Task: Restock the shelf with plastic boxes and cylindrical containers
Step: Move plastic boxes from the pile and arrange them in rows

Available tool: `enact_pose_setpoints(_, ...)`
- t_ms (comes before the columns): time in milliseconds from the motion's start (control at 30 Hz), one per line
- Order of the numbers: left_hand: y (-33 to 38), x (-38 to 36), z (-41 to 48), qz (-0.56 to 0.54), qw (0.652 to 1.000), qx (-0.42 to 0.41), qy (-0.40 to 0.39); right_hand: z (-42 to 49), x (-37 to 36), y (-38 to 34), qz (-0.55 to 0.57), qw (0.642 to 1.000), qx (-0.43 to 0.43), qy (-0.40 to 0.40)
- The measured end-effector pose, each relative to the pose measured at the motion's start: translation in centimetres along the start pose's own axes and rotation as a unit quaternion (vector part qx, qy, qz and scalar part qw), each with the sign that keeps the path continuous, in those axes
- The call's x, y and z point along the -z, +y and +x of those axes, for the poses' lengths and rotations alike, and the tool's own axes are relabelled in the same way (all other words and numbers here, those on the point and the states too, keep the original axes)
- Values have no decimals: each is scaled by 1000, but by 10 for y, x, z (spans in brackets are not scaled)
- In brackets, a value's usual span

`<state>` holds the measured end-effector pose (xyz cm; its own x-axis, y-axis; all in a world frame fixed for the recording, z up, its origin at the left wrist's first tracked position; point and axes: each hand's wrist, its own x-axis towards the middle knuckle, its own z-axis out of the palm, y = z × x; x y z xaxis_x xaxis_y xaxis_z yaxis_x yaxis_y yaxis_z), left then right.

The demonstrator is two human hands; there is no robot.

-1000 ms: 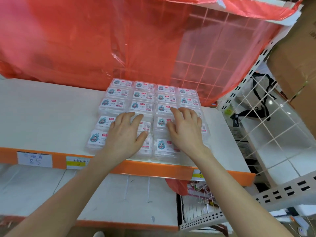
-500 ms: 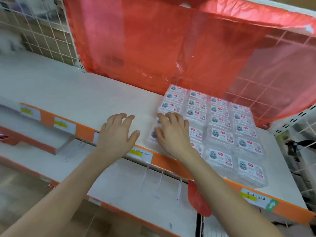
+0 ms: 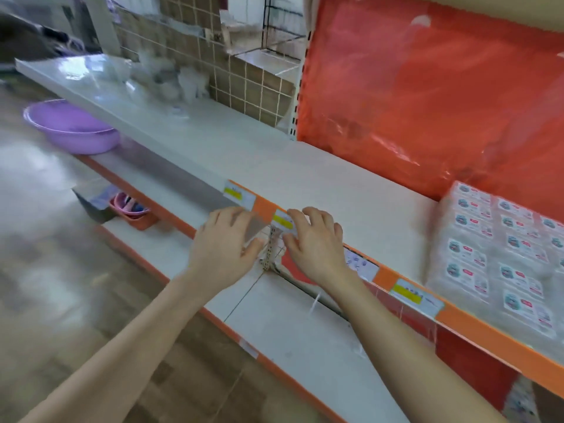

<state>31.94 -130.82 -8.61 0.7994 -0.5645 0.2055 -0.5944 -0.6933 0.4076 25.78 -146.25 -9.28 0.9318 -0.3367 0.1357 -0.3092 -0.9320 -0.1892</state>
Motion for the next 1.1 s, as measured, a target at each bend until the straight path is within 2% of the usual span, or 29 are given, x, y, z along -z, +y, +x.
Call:
enact_pose_setpoints(233,-79,23,-13,25,999,41,6,25,-19,-77,10,998,50,-24)
enact_pose_setpoints(533,-141,30,-13,35,992,114,31,69,-44,-139,7,991,121,-48)
enact_pose_setpoints(800,-191,43,25,68,987,141,37,136,-67,-179,33,985,157,-58)
enact_pose_setpoints(933,-218,63,63,79,986,136,47,189,-71,-205,33,984,169,-50)
enact_pose_setpoints(1033,-237,79,90,127,982,114,80,224,-74,-225,38,982,179,-39)
enact_pose_setpoints(1100,-251,86,104,123,980,137,69,245,-79,-239,47,980,189,-37)
